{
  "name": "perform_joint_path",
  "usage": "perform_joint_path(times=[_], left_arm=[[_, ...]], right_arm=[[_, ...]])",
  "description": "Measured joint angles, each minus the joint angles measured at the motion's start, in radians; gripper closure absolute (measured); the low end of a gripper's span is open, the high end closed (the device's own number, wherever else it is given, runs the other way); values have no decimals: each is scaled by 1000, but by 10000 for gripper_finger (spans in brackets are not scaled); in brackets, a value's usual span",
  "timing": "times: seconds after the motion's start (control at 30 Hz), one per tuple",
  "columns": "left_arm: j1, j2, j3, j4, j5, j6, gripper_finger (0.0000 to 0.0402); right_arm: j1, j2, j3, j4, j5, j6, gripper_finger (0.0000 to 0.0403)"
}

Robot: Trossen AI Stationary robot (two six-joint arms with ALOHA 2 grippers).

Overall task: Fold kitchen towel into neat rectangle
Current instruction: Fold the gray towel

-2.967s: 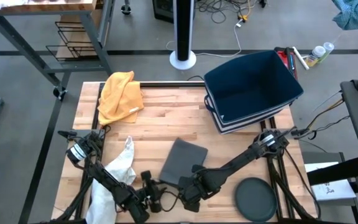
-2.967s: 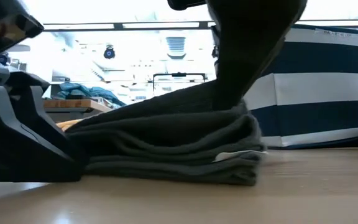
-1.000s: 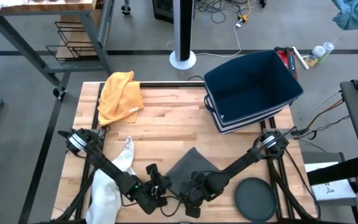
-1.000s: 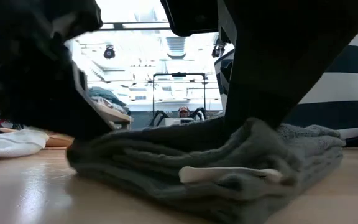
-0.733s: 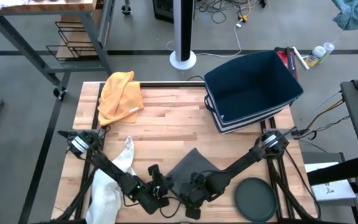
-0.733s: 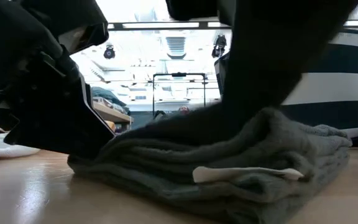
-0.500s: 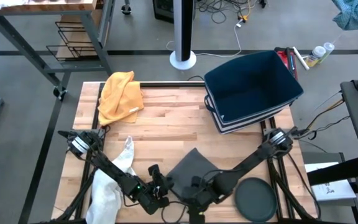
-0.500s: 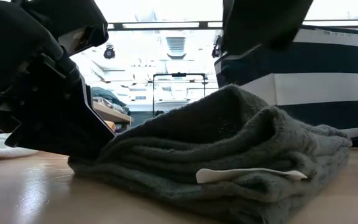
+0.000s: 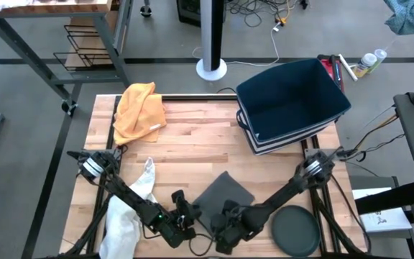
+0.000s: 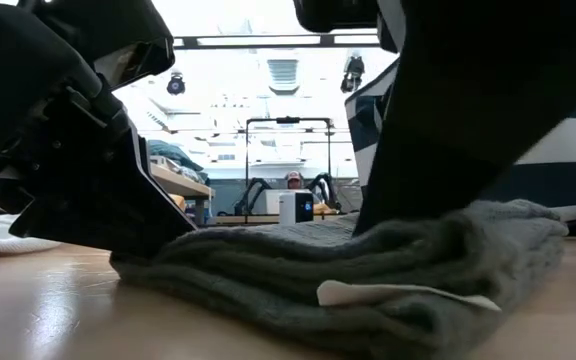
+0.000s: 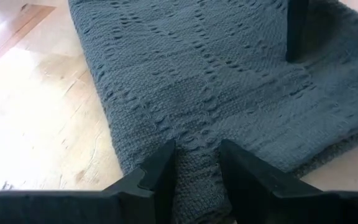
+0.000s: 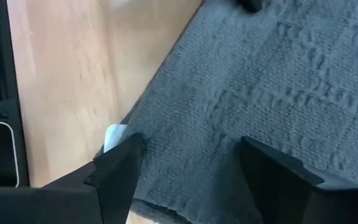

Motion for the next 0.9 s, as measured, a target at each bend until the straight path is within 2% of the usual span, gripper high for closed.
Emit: perform_joint_path(times=[0.17, 0.33, 0.43, 0.6, 0.8, 0.9], left_arm=[[5, 0, 0, 0, 10, 5, 283], [8, 0, 0, 0, 10, 28, 283], [9, 0, 0, 0, 10, 30, 283], [9, 0, 0, -2, -2, 33, 283], [9, 0, 0, -2, -3, 51, 283], [9, -3, 0, -3, -16, 79, 283]], right_arm=[[29, 1, 0, -6, 11, 20, 141], [38, -53, 0, -29, 17, 23, 142], [43, -93, 2, -32, 54, 6, 147], [39, -73, -6, -59, 161, 46, 155], [43, 5, -9, -52, 55, 71, 166], [52, 16, -6, -51, 54, 78, 165]])
